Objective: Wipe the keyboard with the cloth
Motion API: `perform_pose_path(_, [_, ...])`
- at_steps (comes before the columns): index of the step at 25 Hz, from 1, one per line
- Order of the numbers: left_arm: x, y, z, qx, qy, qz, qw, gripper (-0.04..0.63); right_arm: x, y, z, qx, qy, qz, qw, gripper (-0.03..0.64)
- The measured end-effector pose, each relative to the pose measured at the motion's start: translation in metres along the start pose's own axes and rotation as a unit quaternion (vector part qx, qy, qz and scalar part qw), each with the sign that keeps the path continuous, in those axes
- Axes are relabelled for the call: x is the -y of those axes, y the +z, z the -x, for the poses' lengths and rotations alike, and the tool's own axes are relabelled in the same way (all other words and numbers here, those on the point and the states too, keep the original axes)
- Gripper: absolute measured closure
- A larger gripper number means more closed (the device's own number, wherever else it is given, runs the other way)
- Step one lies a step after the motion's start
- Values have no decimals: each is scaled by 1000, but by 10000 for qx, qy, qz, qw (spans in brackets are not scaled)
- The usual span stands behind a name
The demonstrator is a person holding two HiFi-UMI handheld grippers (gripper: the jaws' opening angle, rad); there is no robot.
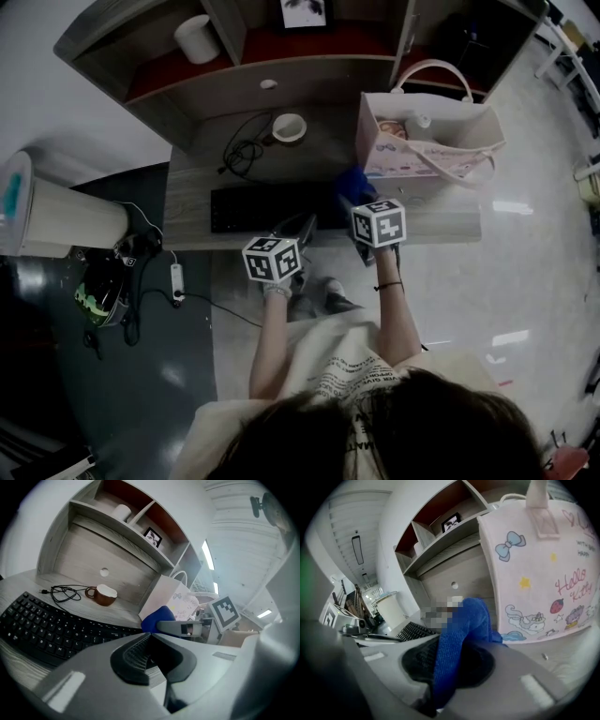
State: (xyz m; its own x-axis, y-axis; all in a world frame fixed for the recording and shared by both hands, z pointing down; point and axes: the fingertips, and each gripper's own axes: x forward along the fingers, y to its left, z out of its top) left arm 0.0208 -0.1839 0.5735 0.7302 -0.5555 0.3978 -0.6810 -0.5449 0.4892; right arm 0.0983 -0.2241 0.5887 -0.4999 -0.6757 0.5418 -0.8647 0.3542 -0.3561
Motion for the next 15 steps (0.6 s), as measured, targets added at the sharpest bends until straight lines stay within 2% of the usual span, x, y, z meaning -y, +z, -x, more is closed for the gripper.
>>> perform_pose_path(15, [-40,3,28,-137,-211,47,9997,591,-36,2,-33,3,-176,-137,9998,557])
